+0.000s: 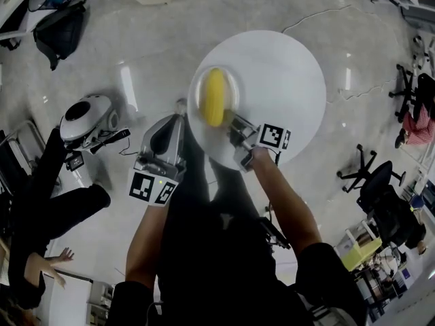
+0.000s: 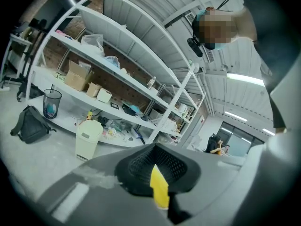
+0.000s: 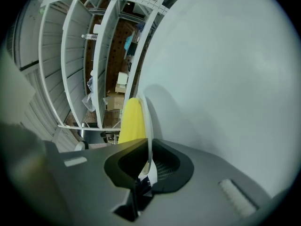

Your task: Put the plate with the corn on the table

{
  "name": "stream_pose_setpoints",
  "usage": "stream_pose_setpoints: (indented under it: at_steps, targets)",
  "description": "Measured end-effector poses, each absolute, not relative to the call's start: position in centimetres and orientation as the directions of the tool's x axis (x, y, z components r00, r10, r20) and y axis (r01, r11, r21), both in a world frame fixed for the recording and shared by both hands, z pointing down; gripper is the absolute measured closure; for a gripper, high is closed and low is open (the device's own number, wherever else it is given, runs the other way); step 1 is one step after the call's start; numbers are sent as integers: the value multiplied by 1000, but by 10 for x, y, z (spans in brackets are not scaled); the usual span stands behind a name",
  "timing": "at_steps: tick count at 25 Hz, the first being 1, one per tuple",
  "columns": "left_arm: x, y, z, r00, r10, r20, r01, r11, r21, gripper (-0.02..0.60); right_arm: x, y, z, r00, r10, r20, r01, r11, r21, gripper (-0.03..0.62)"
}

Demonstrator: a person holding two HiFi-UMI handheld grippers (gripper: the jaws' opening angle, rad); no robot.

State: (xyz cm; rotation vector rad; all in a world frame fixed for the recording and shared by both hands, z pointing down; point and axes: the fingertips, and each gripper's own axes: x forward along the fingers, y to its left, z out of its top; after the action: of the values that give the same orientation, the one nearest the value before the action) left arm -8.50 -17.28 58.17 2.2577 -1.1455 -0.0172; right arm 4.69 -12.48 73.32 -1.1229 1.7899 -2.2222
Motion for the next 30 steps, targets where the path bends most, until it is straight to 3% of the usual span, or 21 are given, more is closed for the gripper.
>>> stream_pose_setpoints:
  at_steps: [30]
  targets:
    - [-83, -162, 578, 613, -750, 247, -734, -426, 528, 577, 57, -122, 744, -620, -430, 656, -548, -361, -755, 546]
